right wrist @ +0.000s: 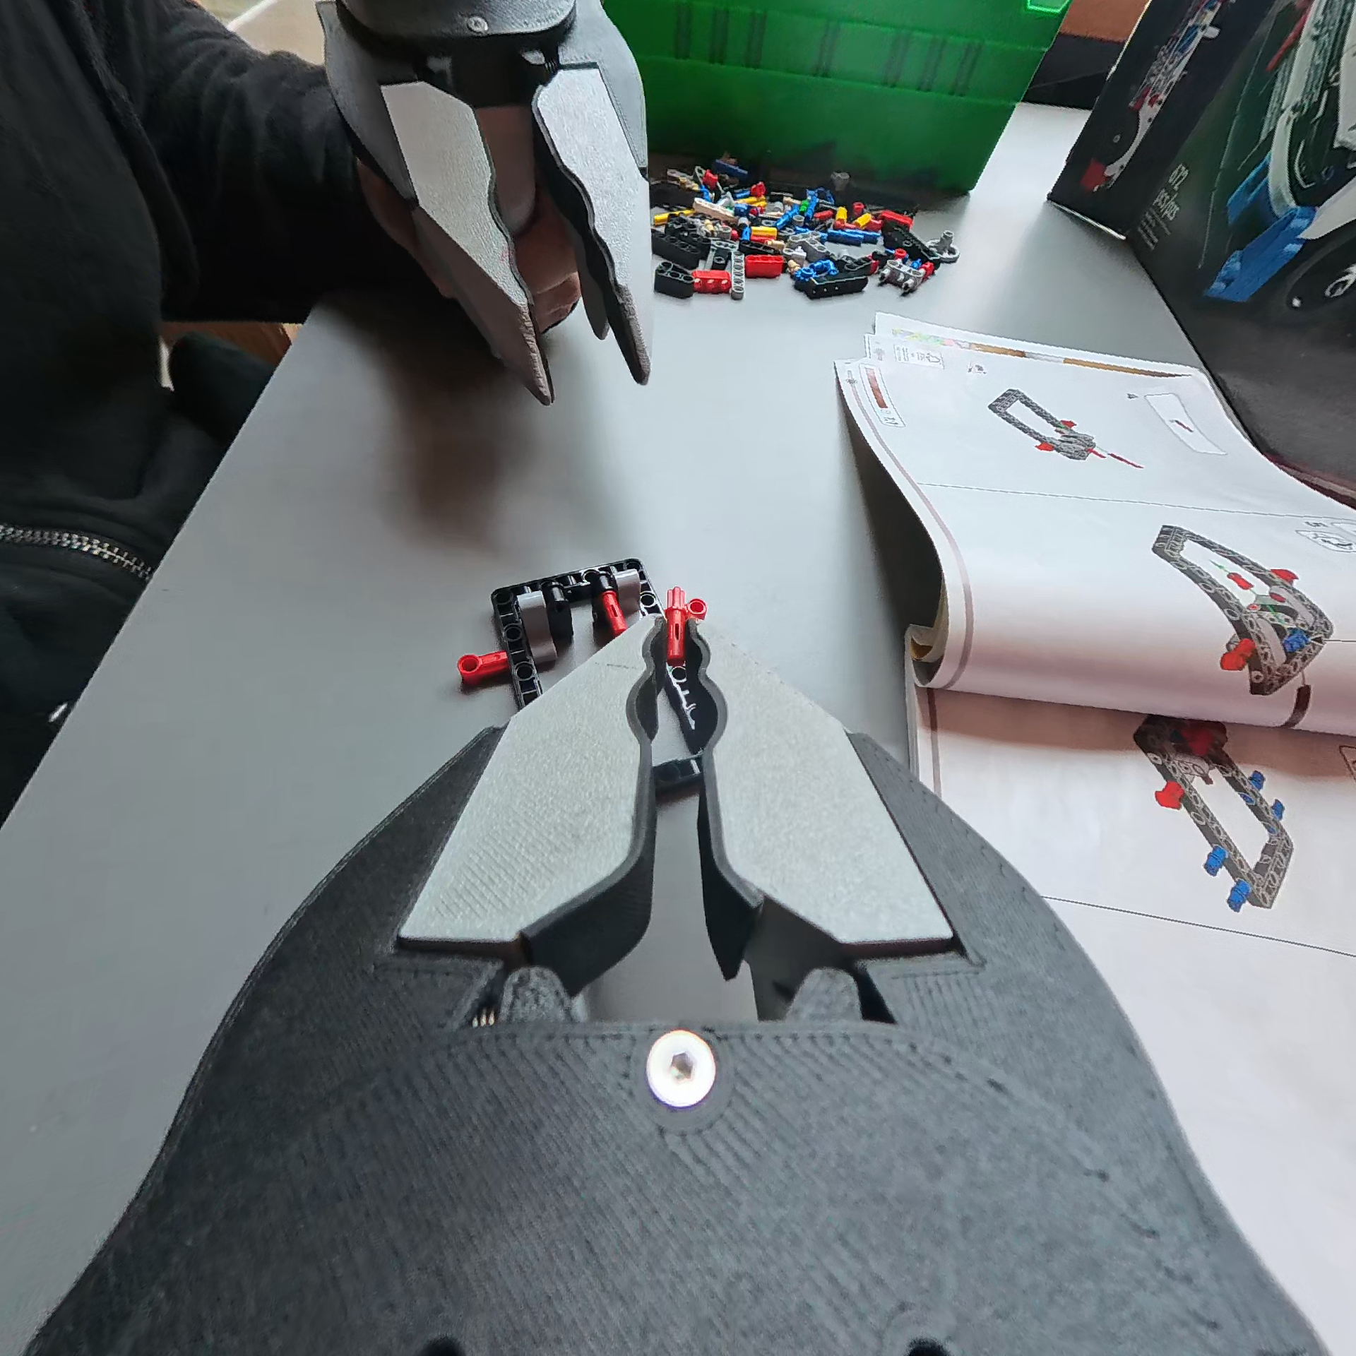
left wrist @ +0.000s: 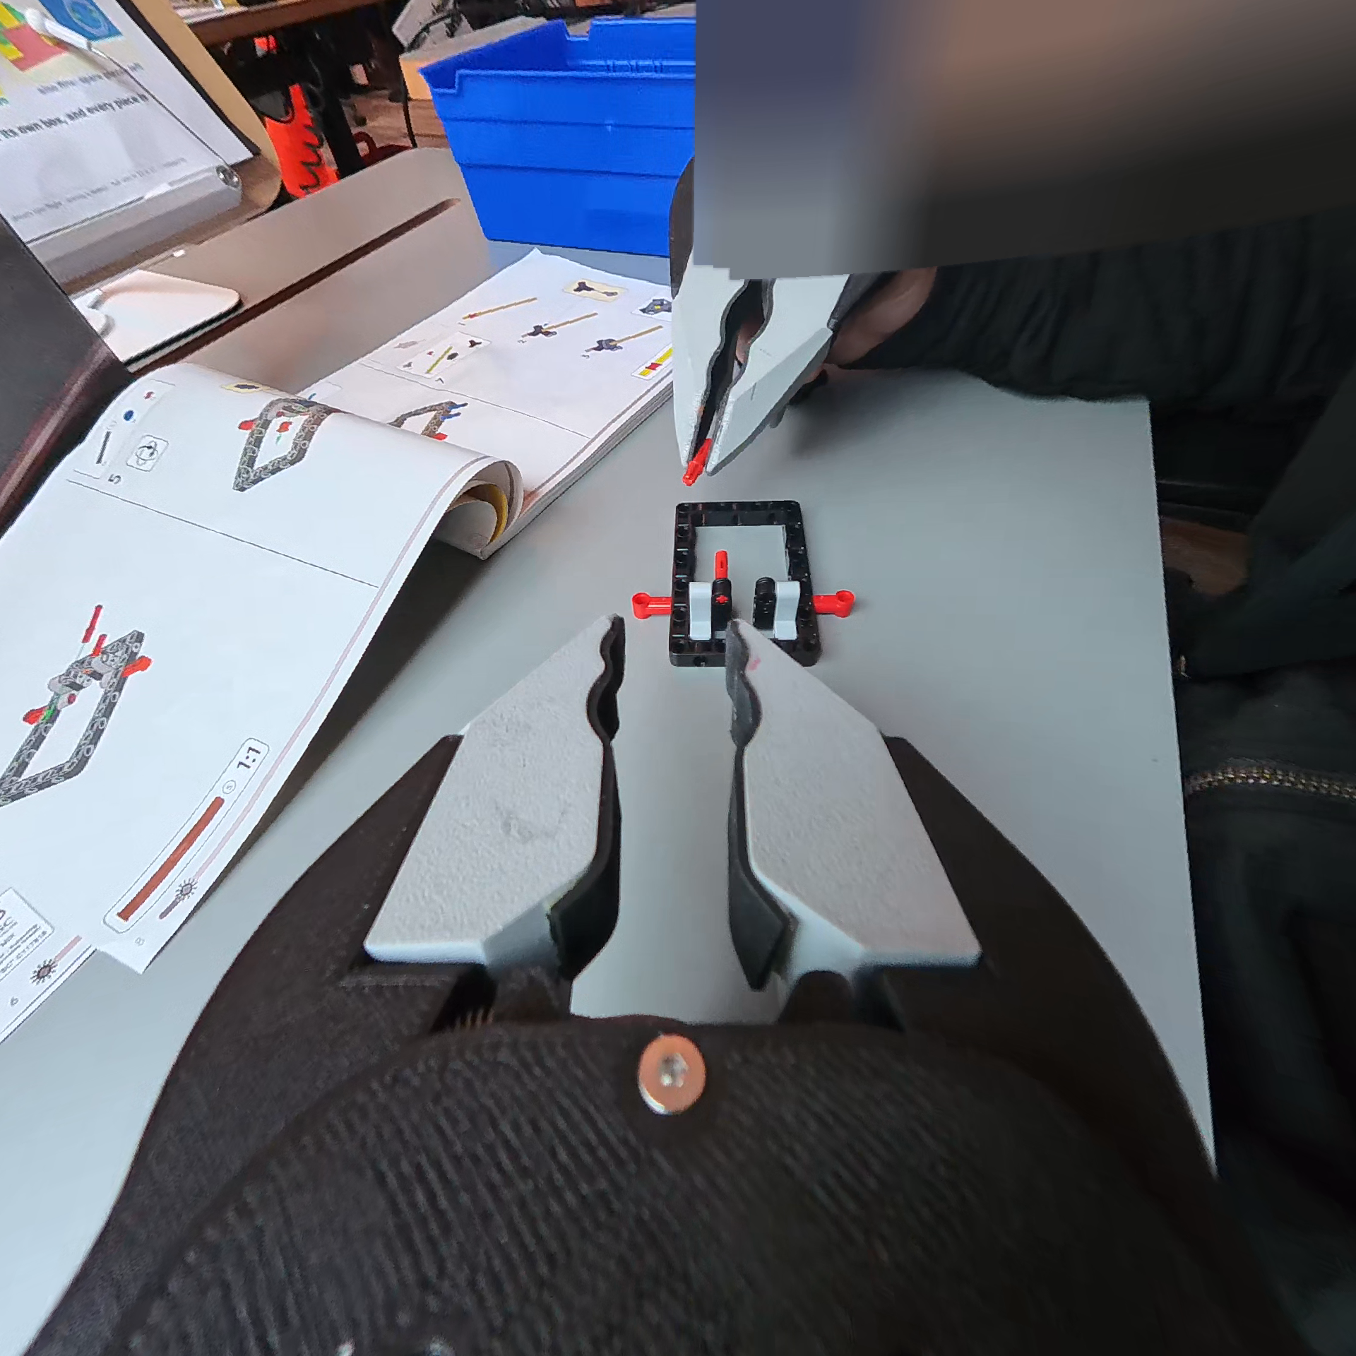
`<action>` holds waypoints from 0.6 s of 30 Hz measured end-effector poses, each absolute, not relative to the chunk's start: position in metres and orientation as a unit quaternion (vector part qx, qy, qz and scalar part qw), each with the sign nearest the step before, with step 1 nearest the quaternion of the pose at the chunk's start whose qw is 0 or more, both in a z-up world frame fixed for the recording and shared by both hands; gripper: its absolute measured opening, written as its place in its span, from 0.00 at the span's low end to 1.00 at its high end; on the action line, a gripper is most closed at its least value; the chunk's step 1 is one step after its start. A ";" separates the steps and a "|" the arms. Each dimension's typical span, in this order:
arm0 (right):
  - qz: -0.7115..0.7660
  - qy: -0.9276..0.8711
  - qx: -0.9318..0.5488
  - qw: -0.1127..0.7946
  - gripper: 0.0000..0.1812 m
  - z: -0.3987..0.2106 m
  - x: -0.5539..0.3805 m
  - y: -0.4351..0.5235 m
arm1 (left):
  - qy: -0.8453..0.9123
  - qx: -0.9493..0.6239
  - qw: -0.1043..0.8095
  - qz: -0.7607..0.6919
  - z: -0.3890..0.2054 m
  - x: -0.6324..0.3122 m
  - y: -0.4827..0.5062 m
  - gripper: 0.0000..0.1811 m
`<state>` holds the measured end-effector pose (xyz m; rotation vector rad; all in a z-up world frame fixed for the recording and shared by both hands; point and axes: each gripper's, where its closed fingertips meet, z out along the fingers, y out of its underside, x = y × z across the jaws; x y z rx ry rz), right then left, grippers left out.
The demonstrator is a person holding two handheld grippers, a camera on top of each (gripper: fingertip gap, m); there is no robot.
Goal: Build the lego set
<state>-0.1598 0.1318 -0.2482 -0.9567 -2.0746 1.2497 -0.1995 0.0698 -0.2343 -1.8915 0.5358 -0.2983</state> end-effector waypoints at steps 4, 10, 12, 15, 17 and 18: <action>0.459 -0.770 -0.353 0.267 0.01 -0.249 -0.160 0.131 | 0.221 -0.798 0.545 -0.129 -0.234 -0.201 0.070 0.14; 0.455 -0.774 -0.350 0.266 0.01 -0.250 -0.159 0.129 | 0.220 -0.798 0.546 -0.129 -0.234 -0.201 0.070 0.14; 0.455 -0.774 -0.351 0.265 0.01 -0.251 -0.159 0.129 | 0.220 -0.798 0.546 -0.129 -0.234 -0.201 0.070 0.14; 0.456 -0.774 -0.353 0.260 0.01 -0.251 -0.160 0.129 | 0.220 -0.797 0.547 -0.130 -0.233 -0.201 0.070 0.14; 0.457 -0.775 -0.354 0.257 0.01 -0.252 -0.160 0.129 | 0.220 -0.797 0.547 -0.131 -0.233 -0.201 0.070 0.14; 0.456 -0.775 -0.353 0.256 0.01 -0.252 -0.160 0.129 | 0.221 -0.797 0.547 -0.132 -0.233 -0.200 0.070 0.14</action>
